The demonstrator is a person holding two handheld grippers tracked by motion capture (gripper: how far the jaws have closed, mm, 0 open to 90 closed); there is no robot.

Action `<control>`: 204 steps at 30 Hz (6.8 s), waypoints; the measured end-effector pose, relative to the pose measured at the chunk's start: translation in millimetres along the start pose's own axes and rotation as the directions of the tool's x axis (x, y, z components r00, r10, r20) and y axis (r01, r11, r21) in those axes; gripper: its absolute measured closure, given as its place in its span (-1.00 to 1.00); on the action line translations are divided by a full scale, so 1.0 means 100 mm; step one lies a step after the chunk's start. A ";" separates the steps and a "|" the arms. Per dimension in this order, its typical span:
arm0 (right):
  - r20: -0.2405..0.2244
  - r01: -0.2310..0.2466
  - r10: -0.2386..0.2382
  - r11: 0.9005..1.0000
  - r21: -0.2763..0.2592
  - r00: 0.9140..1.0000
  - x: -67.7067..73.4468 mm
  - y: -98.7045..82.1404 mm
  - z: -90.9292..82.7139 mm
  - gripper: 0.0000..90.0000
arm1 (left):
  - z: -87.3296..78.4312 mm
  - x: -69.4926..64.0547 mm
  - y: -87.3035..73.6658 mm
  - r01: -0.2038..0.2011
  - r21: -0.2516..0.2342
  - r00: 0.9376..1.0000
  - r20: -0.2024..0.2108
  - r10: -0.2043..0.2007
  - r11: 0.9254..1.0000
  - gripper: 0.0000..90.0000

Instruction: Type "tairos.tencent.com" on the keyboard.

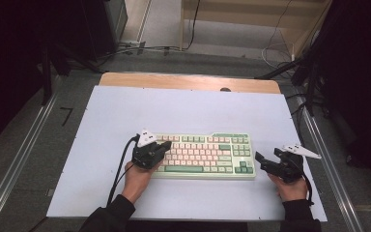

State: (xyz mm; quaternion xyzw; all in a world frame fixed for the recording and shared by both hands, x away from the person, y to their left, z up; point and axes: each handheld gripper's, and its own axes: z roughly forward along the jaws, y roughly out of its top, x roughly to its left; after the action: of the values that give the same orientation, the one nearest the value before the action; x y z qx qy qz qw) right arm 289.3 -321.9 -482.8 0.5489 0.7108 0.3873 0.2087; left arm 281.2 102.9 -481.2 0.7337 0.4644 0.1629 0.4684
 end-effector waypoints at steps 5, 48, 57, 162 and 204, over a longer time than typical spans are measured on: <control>0.001 -0.001 0.001 1.000 -0.001 1.000 0.00 0.00 0.00 -0.61 | 0.13 -0.09 0.03 -0.013 0.030 1.000 0.021 0.012 0.999 1.00; -0.003 0.000 0.000 1.000 0.002 1.000 0.00 0.00 0.00 -0.61 | -0.15 0.12 0.13 0.049 0.041 0.999 -0.025 -0.048 0.998 -0.37; -0.007 -0.005 0.005 1.000 0.000 1.000 -0.01 -0.01 -0.01 -0.61 | -0.43 0.27 -0.07 0.056 -0.004 0.997 -0.057 -0.056 0.998 0.49; -0.364 0.311 -0.259 0.946 0.093 0.895 1.66 0.38 0.81 0.95 | -0.42 0.37 -0.28 0.109 -0.037 0.985 -0.127 -0.113 0.993 -0.34; -0.355 0.256 -0.219 0.965 0.062 0.909 1.57 0.46 0.68 0.95 | -0.43 0.37 -0.28 0.108 -0.041 0.984 -0.135 -0.112 0.993 -0.34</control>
State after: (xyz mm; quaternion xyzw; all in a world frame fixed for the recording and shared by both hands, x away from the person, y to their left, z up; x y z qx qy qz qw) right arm 318.2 -147.2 -468.6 0.3923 0.8175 0.4104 0.0969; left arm 256.3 160.1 -490.5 0.6861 0.5325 0.1945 0.4560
